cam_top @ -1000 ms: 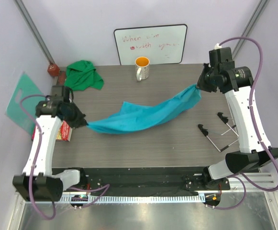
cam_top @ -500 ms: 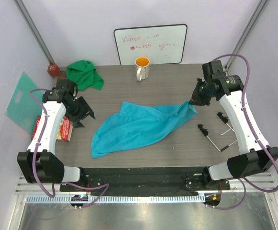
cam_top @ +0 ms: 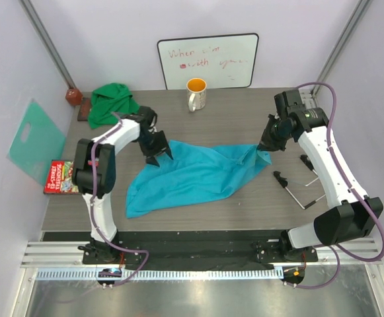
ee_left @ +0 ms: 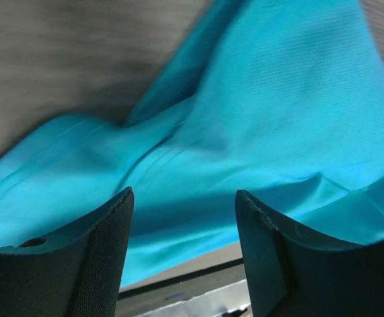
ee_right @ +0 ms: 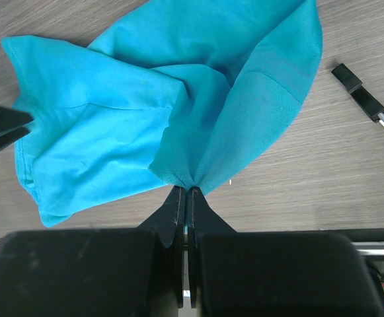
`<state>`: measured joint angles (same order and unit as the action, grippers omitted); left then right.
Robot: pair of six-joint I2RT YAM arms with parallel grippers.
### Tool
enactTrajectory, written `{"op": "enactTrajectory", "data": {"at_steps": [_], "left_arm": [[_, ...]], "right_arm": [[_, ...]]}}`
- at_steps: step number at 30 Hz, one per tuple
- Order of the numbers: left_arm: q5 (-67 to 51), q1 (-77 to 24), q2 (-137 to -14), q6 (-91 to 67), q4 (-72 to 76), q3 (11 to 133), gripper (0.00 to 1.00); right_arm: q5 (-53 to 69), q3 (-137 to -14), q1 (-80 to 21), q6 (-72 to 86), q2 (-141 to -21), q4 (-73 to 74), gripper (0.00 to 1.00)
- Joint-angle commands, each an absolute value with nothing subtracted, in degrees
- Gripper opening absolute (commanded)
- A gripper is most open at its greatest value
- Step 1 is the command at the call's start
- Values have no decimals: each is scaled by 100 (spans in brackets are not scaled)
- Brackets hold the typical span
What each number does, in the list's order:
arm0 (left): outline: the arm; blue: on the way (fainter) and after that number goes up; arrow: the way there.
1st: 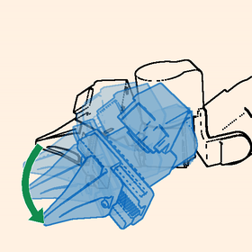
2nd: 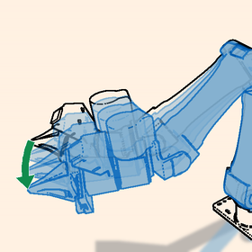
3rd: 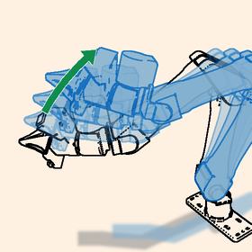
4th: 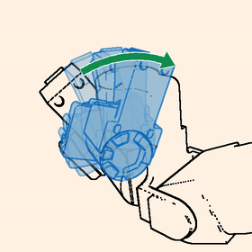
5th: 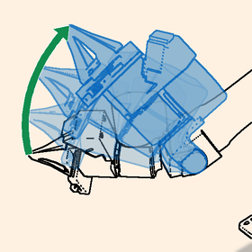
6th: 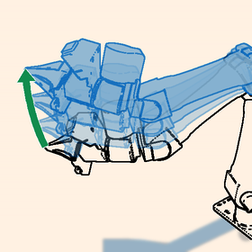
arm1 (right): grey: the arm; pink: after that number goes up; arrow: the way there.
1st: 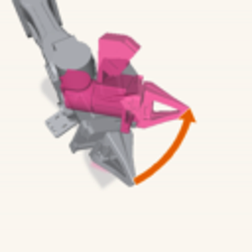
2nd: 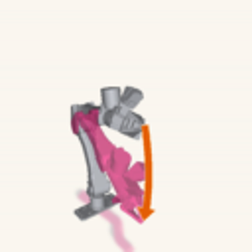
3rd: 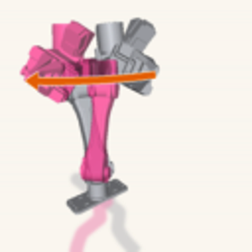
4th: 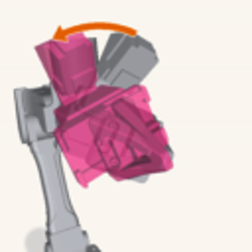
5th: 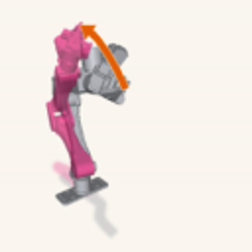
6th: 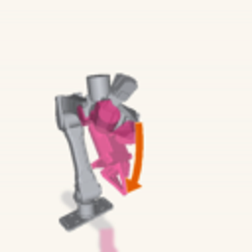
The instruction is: Fold and stack the t-shirts
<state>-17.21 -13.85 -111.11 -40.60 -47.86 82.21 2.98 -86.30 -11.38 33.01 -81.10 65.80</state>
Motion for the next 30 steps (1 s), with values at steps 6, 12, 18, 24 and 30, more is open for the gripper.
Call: {"op": "enactTrajectory", "data": {"at_steps": [6, 12, 18, 24, 30], "left_arm": [[-1635, -1705, -11689, -3946, -4271, 9193, 62], [-1476, -1714, -11777, -3797, -4491, 9404, 61], [-1520, -1714, -11856, -3788, -4491, 9352, 61], [-1485, -1714, -11883, -3762, -4465, 9220, 61], [-1450, -1714, -12067, -3727, -4430, 9132, 59]], "right_arm": [[290, -8798, -1116, 3296, -8183, 6381, 1], [281, -8842, -1116, 3217, -8341, 6381, 1], [281, -8991, -1116, 3103, -8543, 6381, 1], [290, -9018, -1116, 3076, -8613, 6363, 1], [290, -9026, -1090, 3050, -8648, 6363, 1]]}}
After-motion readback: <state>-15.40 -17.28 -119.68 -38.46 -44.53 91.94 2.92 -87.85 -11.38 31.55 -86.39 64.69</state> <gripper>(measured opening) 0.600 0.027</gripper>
